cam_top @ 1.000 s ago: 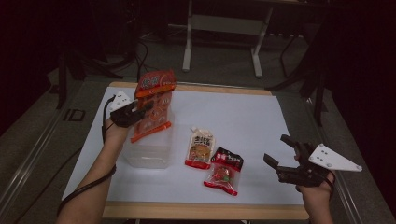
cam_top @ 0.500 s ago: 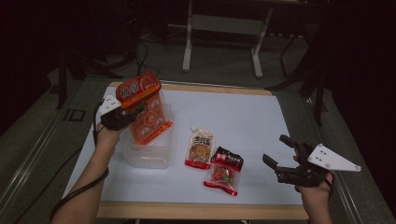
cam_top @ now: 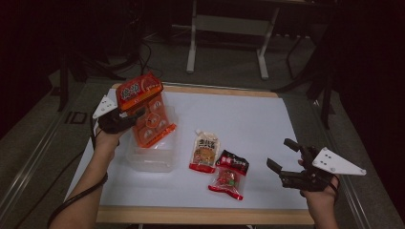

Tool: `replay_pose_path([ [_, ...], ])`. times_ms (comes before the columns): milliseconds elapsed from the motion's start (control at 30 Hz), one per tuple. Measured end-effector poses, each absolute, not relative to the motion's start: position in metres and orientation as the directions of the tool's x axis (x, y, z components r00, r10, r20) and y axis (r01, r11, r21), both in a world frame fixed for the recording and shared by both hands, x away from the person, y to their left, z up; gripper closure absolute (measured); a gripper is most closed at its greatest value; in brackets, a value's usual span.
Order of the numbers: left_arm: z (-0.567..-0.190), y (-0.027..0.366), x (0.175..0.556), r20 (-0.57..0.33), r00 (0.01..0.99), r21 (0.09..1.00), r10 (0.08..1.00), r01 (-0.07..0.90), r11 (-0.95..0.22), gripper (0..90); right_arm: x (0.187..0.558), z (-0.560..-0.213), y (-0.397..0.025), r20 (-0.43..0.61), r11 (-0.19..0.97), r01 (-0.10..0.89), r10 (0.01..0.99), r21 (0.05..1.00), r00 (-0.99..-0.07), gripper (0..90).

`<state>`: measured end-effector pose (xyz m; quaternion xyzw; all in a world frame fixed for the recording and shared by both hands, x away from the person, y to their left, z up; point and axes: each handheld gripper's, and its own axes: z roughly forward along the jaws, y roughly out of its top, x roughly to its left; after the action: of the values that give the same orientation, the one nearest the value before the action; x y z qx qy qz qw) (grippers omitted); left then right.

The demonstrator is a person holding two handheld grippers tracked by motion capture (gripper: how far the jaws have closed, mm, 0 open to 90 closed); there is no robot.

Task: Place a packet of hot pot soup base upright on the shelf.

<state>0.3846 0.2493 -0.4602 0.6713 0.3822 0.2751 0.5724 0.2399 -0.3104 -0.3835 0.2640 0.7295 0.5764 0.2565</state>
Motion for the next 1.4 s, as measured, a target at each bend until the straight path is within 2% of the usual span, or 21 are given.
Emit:
replay_pose_path([
  [200, -0.452, 0.255, 0.376, -0.096, 0.545, 0.979, 0.833, 0.202, -0.02, 14.9, 0.24, -0.384, -0.308, -0.067, 0.194, 0.089, 0.676, 0.977, -0.733, 14.2],
  [367, -0.448, 0.261, 0.367, -0.119, 0.542, 0.979, 0.832, 0.202, 0.009, 3.0, 0.24, -0.384, -0.306, -0.07, 0.2, 0.091, 0.675, 0.975, -0.734, 14.2],
  [700, -0.44, 0.266, 0.346, -0.111, 0.566, 0.976, 0.817, 0.215, -0.017, 0.5, 0.242, -0.385, -0.304, -0.068, 0.202, 0.097, 0.677, 0.975, -0.733, 14.3],
  [867, -0.435, 0.267, 0.336, -0.126, 0.559, 0.973, 0.819, 0.232, -0.009, 0.0, 0.243, -0.386, -0.303, -0.075, 0.216, 0.098, 0.673, 0.971, -0.736, 14.3],
  [900, -0.435, 0.267, 0.331, -0.156, 0.576, 0.971, 0.802, 0.239, 0.017, 0.0, 0.243, -0.387, -0.302, -0.091, 0.236, 0.094, 0.669, 0.967, -0.738, 15.2],
  [1067, -0.434, 0.264, 0.316, -0.119, 0.582, 0.974, 0.805, 0.227, -0.021, 0.0, 0.244, -0.391, -0.299, -0.111, 0.261, 0.089, 0.663, 0.961, -0.74, 16.8],
  [1233, -0.434, 0.261, 0.3, -0.128, 0.581, 0.976, 0.804, 0.219, -0.003, 0.0, 0.247, -0.395, -0.296, -0.087, 0.241, 0.091, 0.639, 0.966, -0.764, 20.0],
  [1400, -0.438, 0.257, 0.287, -0.118, 0.577, 0.978, 0.808, 0.21, -0.007, 0.0, 0.249, -0.399, -0.292, -0.118, 0.279, 0.085, 0.636, 0.956, -0.762, 18.6],
])
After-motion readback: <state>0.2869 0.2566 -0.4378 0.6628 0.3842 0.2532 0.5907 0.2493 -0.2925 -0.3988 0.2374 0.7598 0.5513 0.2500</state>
